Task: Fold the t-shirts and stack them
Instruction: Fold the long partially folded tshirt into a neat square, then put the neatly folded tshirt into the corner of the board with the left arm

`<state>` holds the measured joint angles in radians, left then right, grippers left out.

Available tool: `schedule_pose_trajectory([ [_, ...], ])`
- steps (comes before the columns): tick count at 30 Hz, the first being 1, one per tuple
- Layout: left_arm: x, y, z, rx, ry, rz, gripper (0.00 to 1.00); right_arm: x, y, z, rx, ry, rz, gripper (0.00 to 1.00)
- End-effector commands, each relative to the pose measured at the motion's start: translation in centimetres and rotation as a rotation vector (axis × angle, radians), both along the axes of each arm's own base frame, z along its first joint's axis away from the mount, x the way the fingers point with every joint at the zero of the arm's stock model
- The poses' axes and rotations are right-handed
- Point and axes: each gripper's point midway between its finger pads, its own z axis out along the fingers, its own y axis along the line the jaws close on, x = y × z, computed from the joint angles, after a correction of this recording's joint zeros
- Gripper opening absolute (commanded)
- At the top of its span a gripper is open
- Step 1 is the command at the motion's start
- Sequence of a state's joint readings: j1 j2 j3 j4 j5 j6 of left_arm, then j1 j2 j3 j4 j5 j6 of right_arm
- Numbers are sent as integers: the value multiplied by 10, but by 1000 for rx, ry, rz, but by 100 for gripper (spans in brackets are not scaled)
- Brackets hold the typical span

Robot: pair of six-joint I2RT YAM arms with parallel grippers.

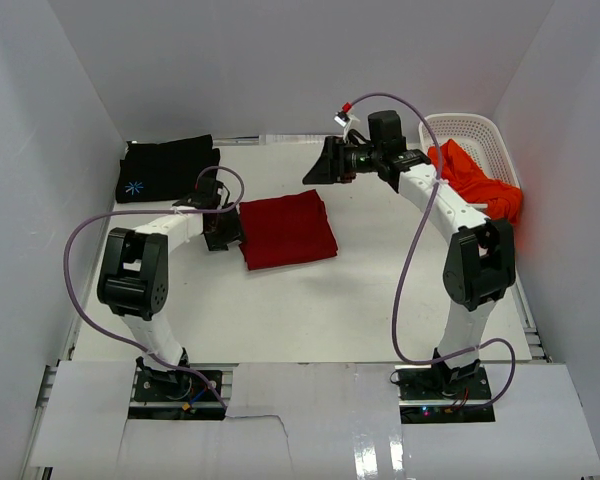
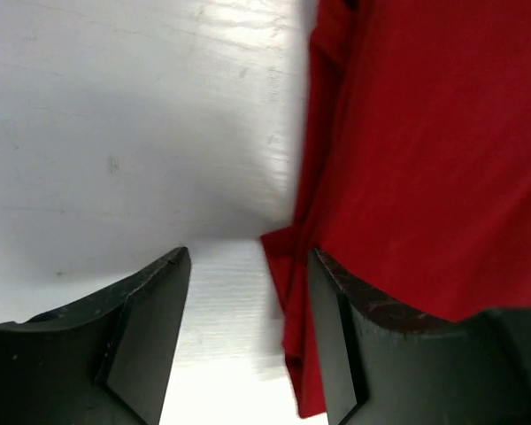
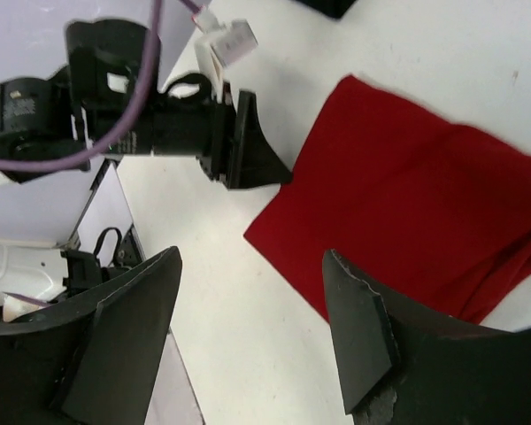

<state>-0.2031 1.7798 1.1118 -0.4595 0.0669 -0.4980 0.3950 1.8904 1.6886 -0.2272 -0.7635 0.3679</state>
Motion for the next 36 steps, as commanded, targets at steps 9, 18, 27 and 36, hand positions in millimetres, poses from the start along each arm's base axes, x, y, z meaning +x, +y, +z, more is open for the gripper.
schedule_pose_trajectory([
  [9,33,-13,43,-92,-213,-3,67,-36,-18,-12,-62,11,16,71],
  [18,31,-20,39,-131,-197,-16,66,-37,-18,-17,-63,34,23,71],
  [27,35,-22,16,-131,-141,-14,65,-48,-22,1,-58,15,22,71],
  [36,39,-35,-12,-200,-88,-8,56,-62,-31,13,-66,-4,9,71],
])
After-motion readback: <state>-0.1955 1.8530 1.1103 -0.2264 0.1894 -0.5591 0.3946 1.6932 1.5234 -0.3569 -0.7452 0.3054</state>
